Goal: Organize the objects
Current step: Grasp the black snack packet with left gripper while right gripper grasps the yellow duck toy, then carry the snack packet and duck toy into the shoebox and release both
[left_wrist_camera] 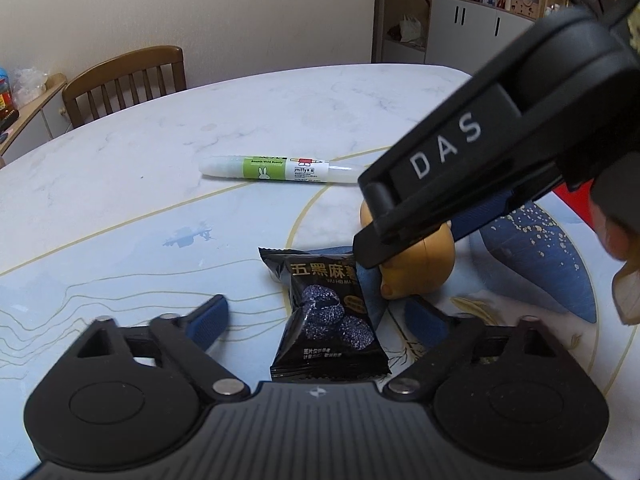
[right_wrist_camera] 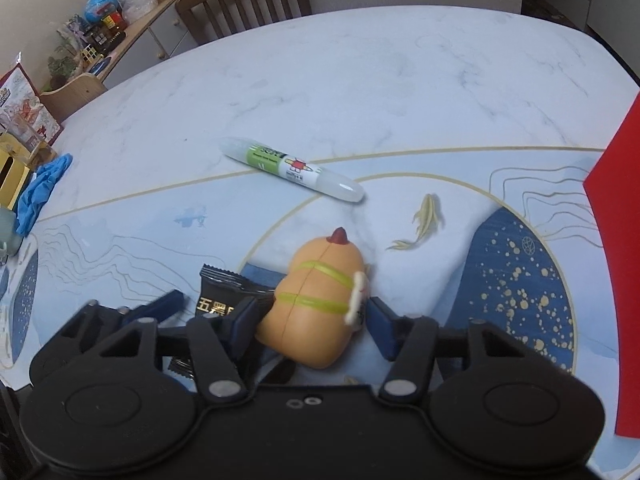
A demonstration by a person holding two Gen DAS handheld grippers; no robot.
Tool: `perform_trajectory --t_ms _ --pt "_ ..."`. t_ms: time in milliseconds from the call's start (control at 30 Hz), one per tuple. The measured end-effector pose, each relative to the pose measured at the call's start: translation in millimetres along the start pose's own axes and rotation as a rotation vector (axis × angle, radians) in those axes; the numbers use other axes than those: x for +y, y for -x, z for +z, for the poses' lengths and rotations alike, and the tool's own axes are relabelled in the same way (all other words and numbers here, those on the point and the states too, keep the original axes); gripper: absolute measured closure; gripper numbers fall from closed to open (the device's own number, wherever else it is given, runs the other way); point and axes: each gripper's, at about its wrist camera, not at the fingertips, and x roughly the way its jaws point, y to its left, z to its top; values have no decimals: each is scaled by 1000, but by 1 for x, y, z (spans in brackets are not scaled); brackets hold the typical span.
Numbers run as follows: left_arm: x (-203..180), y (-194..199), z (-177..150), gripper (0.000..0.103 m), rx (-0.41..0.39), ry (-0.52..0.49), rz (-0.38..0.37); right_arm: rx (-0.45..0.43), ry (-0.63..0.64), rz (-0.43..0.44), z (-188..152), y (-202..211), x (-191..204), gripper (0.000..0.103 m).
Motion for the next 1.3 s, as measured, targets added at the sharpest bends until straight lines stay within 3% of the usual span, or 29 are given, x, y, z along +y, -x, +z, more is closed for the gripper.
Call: perform_trajectory --t_ms 233,433,833,1300 --pt "0 5 4 53 8 8 -6 -18 4 -8 -2 6 -5 50" --pt "2 7 8 65 27 34 -23 -28 -4 13 -6 18 -12 52" --pt "-8 32 25 66 5 81 -38 -78 4 56 -16 63 -28 53" --pt "-50 81 51 66 -44 89 -73 -150 51 73 -24 135 -65 53"
